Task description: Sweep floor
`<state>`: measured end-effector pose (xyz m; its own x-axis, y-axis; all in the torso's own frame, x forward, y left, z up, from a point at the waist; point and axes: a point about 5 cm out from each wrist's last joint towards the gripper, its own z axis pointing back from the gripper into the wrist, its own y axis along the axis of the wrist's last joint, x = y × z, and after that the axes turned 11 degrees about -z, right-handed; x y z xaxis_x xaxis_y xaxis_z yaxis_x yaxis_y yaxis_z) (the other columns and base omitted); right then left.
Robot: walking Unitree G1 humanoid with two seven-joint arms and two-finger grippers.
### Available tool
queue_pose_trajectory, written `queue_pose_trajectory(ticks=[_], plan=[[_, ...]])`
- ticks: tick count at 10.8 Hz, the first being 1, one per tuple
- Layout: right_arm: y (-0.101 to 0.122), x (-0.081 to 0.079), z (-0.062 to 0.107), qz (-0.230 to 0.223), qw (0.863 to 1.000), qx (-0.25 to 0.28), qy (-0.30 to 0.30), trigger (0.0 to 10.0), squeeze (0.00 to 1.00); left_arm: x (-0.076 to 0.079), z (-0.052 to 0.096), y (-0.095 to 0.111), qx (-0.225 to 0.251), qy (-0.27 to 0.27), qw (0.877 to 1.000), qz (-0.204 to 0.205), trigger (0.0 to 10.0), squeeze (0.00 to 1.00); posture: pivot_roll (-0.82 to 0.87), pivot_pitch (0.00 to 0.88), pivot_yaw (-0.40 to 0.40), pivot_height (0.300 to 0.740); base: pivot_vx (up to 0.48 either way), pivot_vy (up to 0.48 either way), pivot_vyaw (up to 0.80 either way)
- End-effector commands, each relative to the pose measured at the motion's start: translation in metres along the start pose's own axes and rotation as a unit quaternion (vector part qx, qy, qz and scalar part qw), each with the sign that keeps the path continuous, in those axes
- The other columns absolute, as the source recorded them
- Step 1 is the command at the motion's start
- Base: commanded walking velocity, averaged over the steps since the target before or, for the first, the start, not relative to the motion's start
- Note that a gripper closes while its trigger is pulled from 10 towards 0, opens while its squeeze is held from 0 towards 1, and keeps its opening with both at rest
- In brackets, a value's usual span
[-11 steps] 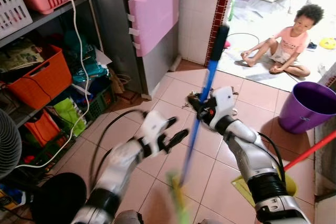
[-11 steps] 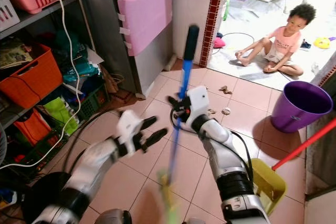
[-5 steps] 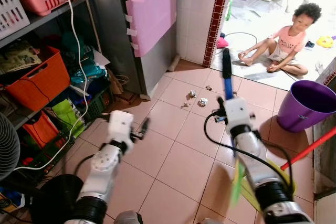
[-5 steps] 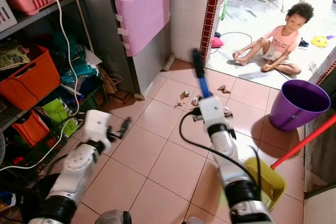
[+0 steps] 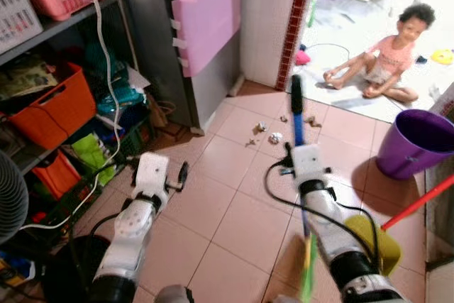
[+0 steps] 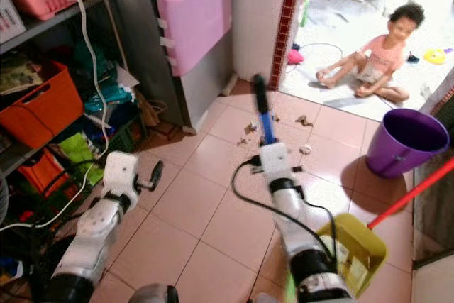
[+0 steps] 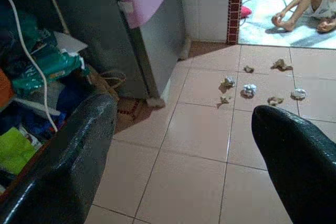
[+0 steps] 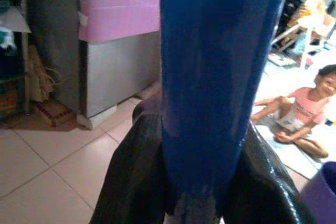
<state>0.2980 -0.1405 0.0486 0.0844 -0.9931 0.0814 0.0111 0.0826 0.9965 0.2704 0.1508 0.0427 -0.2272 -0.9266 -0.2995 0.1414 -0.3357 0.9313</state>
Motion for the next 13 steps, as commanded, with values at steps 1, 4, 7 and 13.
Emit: queue_pose_trajectory(ticks=[1, 4, 7, 13], plan=[[0.007, -0.02, -0.005, -0.028, 0.999, 0.015, 0.019, 0.0, 0.0, 0.001, 0.002, 0.001, -0.002, -0.009, 1.0, -0.008, 10.0, 0.0, 0.02, 0.064, 0.059, 0.74, 0.0, 0.0, 0.0], [0.006, -0.061, -0.006, -0.107, 0.993, -0.01, 0.04, 0.0, 0.0, 0.004, 0.012, -0.005, -0.019, -0.002, 1.0, -0.022, 10.0, 0.0, 0.03, 0.122, 0.049, 0.74, 0.0, 0.0, 0.0], [0.01, -0.046, -0.013, -0.039, 0.998, 0.013, 0.038, 0.0, 0.0, 0.001, 0.016, -0.007, -0.039, 0.005, 0.999, -0.001, 10.0, 0.0, 0.03, 0.143, 0.046, 0.74, 0.0, 0.0, 0.0], [0.026, -0.046, -0.032, -0.209, 0.978, -0.005, 0.007, 0.0, 0.0, -0.002, 0.007, -0.001, -0.031, 0.013, 0.999, 0.006, 10.0, 0.0, 0.02, 0.106, 0.043, 0.74, 0.0, 0.0, 0.0]])
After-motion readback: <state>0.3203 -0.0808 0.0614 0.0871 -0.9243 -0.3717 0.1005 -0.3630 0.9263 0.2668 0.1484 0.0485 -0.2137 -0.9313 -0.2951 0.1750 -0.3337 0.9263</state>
